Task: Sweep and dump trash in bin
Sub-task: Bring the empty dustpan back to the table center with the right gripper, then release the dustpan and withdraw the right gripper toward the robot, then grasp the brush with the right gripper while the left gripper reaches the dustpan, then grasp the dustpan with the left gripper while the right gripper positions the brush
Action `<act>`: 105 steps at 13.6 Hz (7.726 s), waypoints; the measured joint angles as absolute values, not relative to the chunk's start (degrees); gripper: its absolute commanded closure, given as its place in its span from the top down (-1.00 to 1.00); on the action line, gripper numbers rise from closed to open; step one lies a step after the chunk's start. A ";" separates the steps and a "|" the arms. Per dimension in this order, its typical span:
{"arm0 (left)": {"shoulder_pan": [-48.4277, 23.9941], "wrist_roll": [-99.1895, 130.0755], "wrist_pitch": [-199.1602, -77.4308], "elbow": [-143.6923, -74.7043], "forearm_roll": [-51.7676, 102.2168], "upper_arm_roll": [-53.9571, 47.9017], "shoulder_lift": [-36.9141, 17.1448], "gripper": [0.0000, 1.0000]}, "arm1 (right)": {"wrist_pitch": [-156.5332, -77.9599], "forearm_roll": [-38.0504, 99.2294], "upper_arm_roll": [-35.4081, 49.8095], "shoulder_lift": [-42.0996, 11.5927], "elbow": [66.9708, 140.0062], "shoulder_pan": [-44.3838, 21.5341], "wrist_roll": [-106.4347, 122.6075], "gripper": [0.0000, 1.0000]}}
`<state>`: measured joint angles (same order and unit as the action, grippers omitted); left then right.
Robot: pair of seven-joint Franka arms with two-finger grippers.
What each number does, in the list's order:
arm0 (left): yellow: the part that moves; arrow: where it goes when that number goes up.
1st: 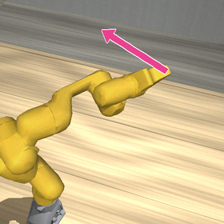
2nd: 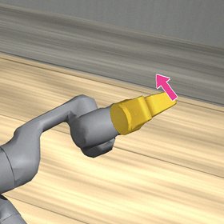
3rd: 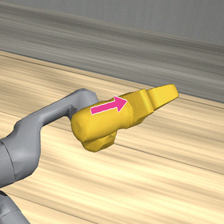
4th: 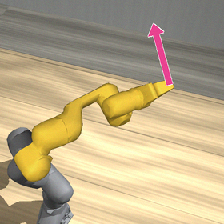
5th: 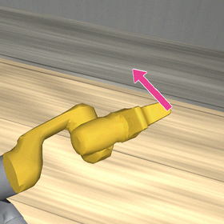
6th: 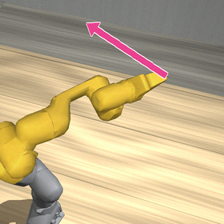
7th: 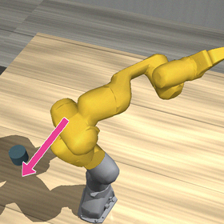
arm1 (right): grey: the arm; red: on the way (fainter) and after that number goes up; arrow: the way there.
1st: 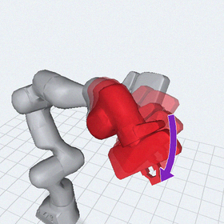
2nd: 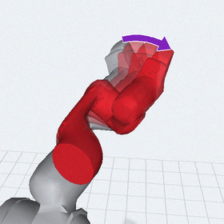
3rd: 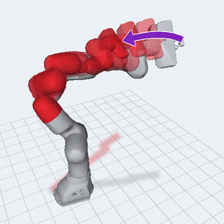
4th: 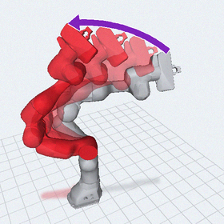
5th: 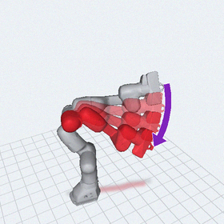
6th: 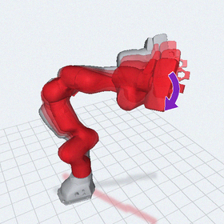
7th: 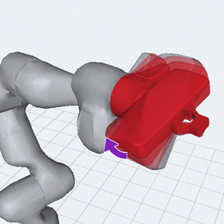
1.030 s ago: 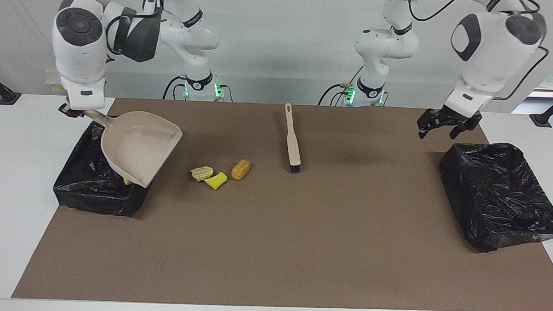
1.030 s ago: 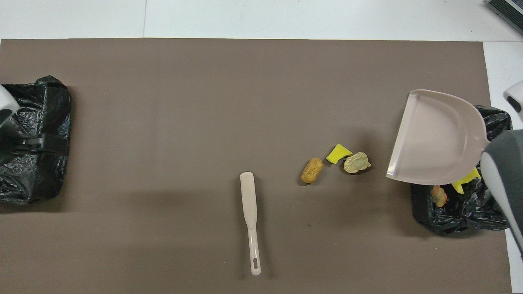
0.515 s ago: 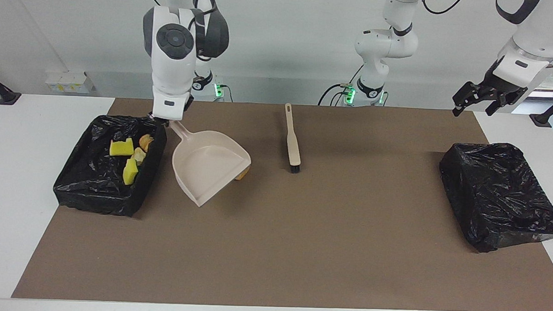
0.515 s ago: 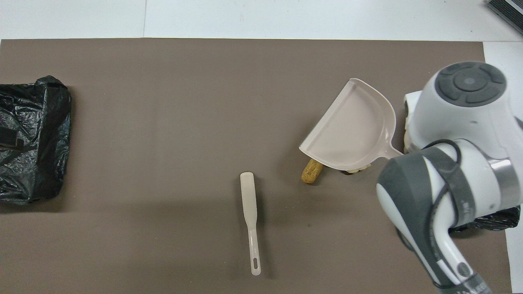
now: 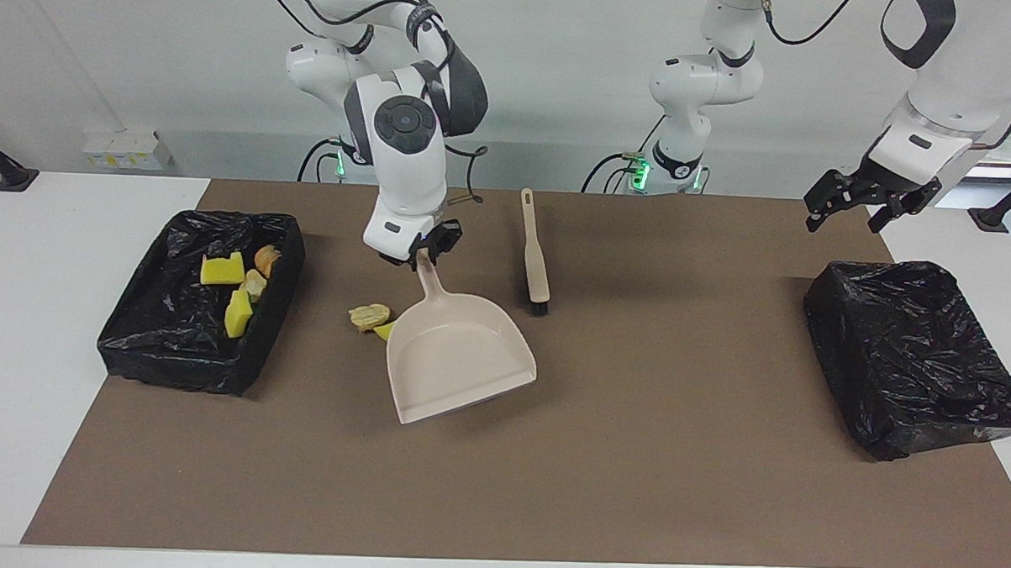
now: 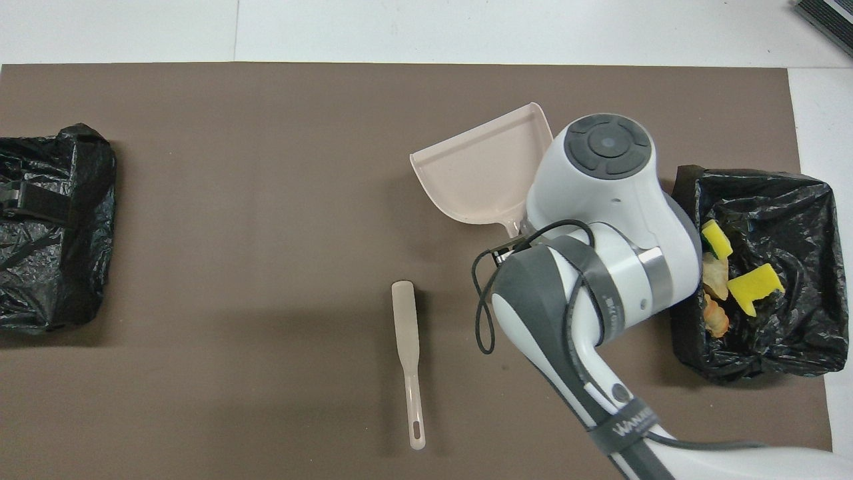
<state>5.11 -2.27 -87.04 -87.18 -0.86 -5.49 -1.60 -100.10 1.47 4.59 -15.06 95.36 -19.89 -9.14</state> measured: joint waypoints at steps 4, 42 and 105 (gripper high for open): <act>5.54 -2.29 -86.99 -86.84 -0.87 -5.30 -1.54 1.00 | -103.13 8.00 4.65 -29.03 82.56 -25.07 -25.33 -1.00; -7.05 -2.43 -84.54 -88.12 -0.77 6.05 4.45 1.00 | -139.49 8.95 5.49 2.80 137.72 -49.04 -53.72 0.40; -36.08 -1.82 -115.14 -104.17 13.62 7.55 -15.77 -1.00 | -118.54 0.77 -0.37 10.52 138.83 -4.85 -0.73 -1.00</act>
<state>-36.08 -1.82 -115.14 -104.17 13.62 7.55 -15.77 -118.54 0.77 -0.37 10.52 138.83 -4.85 -0.73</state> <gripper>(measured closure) 0.670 0.736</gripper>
